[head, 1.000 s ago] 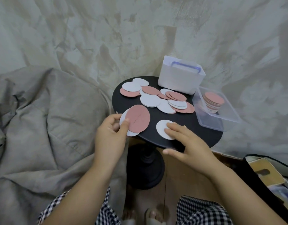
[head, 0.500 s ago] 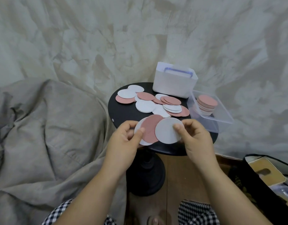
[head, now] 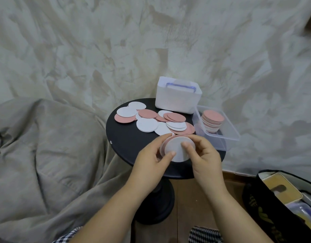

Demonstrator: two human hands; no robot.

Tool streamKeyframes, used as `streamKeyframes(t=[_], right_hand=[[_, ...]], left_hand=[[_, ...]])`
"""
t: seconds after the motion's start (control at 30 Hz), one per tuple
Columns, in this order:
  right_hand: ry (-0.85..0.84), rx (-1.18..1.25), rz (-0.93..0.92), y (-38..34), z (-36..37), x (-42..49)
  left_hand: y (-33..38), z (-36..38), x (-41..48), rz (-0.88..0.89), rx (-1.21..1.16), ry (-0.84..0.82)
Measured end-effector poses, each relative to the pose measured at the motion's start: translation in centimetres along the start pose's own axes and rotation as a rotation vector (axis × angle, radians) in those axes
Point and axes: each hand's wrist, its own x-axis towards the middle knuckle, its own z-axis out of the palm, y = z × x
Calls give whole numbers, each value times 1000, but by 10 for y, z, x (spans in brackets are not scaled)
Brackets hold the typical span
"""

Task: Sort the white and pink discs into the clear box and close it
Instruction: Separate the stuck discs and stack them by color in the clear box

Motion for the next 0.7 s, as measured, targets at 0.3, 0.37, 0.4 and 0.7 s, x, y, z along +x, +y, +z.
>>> streamKeyframes(t=[0.3, 0.37, 0.4, 0.7], right_hand=[[-43, -189, -133, 16, 3, -4], [-44, -287, -223, 23, 4, -5], [-46, -322, -252, 25, 5, -6], [8, -166, -150, 14, 0, -15]], left_hand=[[-14, 6, -3, 106, 306, 51], [-15, 8, -5, 122, 397, 1], [-15, 9, -7, 133, 437, -28], [-15, 8, -10, 181, 204, 288]])
